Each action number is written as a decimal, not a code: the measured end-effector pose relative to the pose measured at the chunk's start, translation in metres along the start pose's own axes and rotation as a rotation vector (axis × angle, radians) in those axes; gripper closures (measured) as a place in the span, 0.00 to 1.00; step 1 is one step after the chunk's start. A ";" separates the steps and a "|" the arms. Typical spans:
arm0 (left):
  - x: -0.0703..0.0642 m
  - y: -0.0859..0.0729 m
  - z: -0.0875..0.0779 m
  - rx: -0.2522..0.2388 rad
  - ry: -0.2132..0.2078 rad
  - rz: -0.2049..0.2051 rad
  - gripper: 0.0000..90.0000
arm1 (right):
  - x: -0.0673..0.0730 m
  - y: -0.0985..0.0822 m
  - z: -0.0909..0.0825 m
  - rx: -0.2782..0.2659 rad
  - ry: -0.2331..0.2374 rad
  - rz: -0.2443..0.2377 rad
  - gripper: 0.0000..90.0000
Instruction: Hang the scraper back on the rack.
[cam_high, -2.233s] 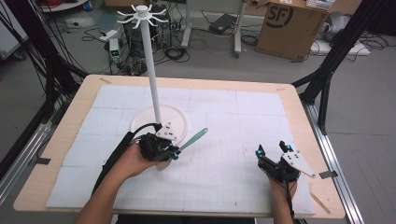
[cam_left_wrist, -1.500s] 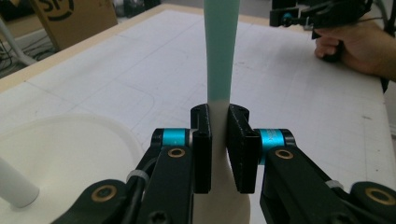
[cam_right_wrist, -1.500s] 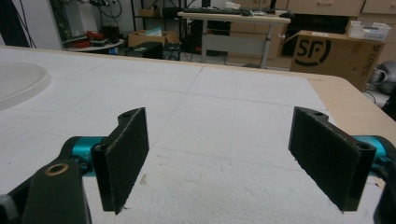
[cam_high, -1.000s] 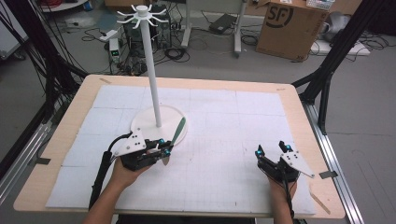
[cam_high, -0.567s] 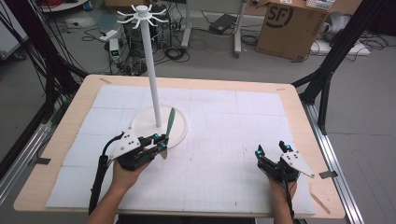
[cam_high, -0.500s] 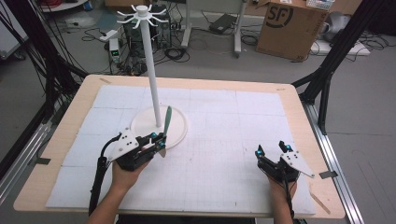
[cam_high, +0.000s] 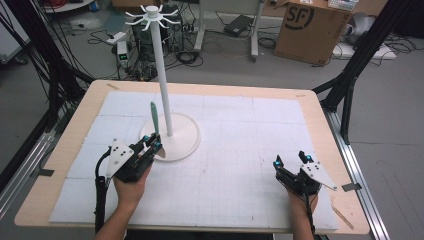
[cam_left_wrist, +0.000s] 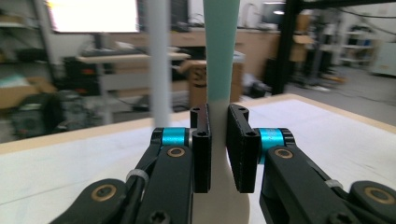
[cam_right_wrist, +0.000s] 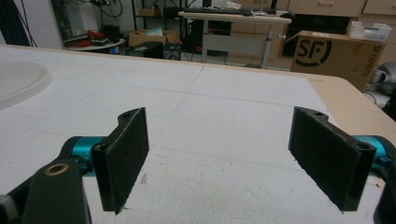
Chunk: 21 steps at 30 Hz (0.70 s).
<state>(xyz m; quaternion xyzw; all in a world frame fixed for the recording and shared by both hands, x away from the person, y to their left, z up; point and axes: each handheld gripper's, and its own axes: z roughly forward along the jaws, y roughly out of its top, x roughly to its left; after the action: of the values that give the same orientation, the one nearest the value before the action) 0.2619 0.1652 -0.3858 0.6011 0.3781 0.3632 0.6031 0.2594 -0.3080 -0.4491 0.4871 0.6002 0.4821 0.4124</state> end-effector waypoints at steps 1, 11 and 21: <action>0.002 0.000 -0.001 -0.003 0.014 -0.005 0.90 | 0.000 0.000 0.000 0.000 -0.001 -0.002 0.21; 0.007 -0.001 -0.005 -0.027 0.061 -0.017 0.90 | 0.000 0.000 0.000 0.000 -0.001 0.000 0.21; 0.005 -0.003 -0.004 -0.025 0.078 0.002 0.90 | 0.000 0.000 0.000 -0.001 0.000 -0.003 0.21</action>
<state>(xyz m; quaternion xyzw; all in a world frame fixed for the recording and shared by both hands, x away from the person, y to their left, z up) 0.2610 0.1713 -0.3886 0.5793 0.3965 0.3915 0.5949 0.2594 -0.3078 -0.4492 0.4861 0.6008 0.4818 0.4131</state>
